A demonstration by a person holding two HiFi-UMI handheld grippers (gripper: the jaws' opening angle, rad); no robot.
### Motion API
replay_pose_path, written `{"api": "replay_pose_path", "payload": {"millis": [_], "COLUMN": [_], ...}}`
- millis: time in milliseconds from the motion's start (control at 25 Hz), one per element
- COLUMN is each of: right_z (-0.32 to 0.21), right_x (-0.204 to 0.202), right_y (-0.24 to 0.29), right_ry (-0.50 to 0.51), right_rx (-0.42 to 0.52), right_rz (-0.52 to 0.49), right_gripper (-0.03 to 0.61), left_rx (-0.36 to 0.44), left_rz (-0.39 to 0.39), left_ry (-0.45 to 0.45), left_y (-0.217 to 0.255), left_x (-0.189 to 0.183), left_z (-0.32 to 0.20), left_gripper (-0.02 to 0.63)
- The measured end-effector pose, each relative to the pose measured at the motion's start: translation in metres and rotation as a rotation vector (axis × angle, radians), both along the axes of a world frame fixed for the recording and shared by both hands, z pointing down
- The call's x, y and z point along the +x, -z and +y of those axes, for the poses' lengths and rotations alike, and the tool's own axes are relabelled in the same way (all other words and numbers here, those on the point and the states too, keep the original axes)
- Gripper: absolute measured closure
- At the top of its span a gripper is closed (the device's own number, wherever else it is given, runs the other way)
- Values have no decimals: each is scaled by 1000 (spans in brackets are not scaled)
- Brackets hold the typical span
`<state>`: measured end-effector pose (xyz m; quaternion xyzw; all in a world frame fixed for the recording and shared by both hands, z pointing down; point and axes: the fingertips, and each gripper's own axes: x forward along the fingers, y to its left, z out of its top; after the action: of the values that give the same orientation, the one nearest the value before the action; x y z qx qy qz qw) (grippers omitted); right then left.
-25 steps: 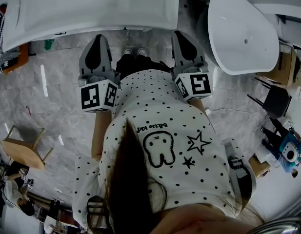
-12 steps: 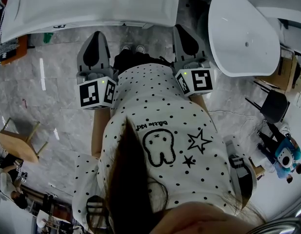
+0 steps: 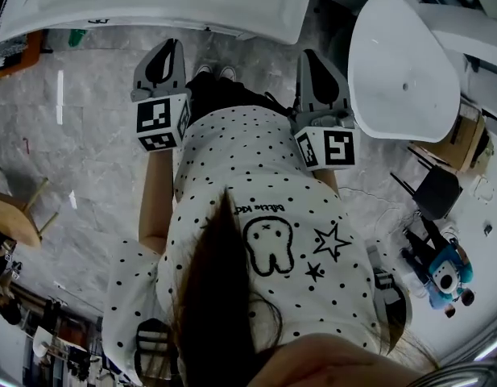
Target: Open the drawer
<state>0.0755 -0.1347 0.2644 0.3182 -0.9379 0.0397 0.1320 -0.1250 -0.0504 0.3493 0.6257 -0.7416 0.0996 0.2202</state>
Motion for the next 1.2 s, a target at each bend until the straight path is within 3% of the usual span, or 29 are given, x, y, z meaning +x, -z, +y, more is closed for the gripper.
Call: {"api": "replay_pose_path", "payload": {"millis": [80,200,520,840,1200], "right_z": [-9,-16,-5,0,8], "right_x": [21,39,30,31,40], "right_y": [-7,-18,-38,-68,-94], "right_ry": [5,23,44,20,0], "right_rx": [7,11,-19,-82,-155], "right_rz": [23,43,102,142,165], "right_gripper": [565,565,565,565,565], "left_rx": [-47,-120,-275,-347,-432], "left_rz": [26,47,105,122,144], "left_ry": [-16,-35,-51,-106,-82], "left_y": [-28,-72,-179,-279,-365], "left_x": [20,41,46,49,43], "left_z": [-13,-26,-33,-70,-93], "left_gripper": [598,527,522,494,476]}}
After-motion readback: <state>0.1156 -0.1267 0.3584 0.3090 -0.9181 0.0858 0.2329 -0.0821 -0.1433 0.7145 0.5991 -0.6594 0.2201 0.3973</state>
